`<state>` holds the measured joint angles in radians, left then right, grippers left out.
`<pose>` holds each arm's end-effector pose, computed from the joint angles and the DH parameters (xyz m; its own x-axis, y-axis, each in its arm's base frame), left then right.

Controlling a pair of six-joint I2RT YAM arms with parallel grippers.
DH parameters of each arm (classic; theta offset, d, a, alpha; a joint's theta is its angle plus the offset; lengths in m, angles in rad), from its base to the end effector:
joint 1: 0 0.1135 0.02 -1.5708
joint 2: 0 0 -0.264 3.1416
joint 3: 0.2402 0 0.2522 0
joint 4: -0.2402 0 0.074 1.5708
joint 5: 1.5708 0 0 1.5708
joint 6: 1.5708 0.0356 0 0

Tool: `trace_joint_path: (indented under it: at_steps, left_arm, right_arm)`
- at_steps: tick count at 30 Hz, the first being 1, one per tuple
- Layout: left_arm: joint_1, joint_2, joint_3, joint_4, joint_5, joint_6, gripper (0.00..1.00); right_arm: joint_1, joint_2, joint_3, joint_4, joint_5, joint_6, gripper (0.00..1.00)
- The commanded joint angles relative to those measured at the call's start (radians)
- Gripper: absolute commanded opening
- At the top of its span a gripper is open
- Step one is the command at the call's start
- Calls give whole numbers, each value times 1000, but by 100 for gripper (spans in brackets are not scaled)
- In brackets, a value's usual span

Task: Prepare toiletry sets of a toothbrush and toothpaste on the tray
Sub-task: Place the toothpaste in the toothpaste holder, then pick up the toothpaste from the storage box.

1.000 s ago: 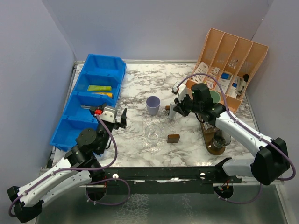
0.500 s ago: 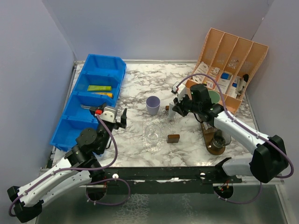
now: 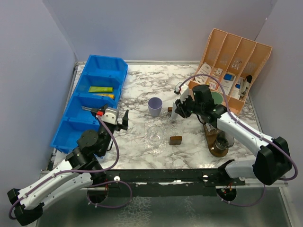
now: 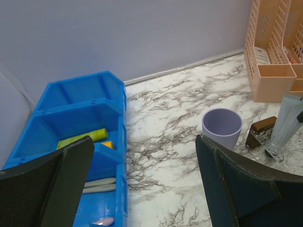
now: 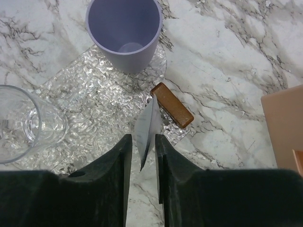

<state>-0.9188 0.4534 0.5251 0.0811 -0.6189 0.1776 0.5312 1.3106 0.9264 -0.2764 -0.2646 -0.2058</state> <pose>0.0920 -0.0864 0.3222 0.1438 0.0488 -0.9884 0.2785 0.9564 0.0877 0.2429 0.1535 0.2659 -0.3816 -0.4529 -0.8058 -0.7610 0.6487 -0.0043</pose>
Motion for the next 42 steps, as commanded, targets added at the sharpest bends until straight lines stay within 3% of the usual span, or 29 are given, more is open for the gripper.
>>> trace_joint_path:
  at_steps: [1, 6, 11, 15, 17, 21, 25, 28, 33, 36, 42]
  left_arm:
    - [-5, 3, -13, 24, -17, -3, 92]
    - [-5, 56, -19, 44, -48, -18, 94]
    - [3, 199, 24, 37, -126, -88, 97]
    - [74, 359, 155, -43, -192, -170, 97]
    - [153, 426, 257, -142, -213, -307, 98]
    - [360, 575, 507, -415, -125, -575, 96]
    - [485, 748, 770, -678, -53, -773, 94]
    - [566, 860, 916, -732, 59, -848, 90]
    - [754, 1050, 1057, -831, 285, -1055, 78]
    - [791, 1144, 1122, -907, 314, -1140, 79]
    - [835, 1313, 1207, -987, 338, -1215, 69]
  right_arm:
    - [9, -40, 80, -52, 31, 36, 30]
    - [8, -86, 137, -81, 27, 102, 46]
    - [8, -134, 133, -9, 111, 205, 50]
    - [9, -150, 110, 64, 199, 286, 52]
    - [9, -157, 103, 81, 239, 313, 53]
    - [8, -169, 116, 38, 369, 337, 57]
    - [9, -191, 149, -43, 544, 316, 71]
    - [9, -218, 172, -95, 657, 298, 79]
    - [9, -287, 126, -44, 739, 231, 84]
    - [9, -307, 80, 13, 808, 187, 88]
    - [2, -297, 36, 56, 854, 120, 90]
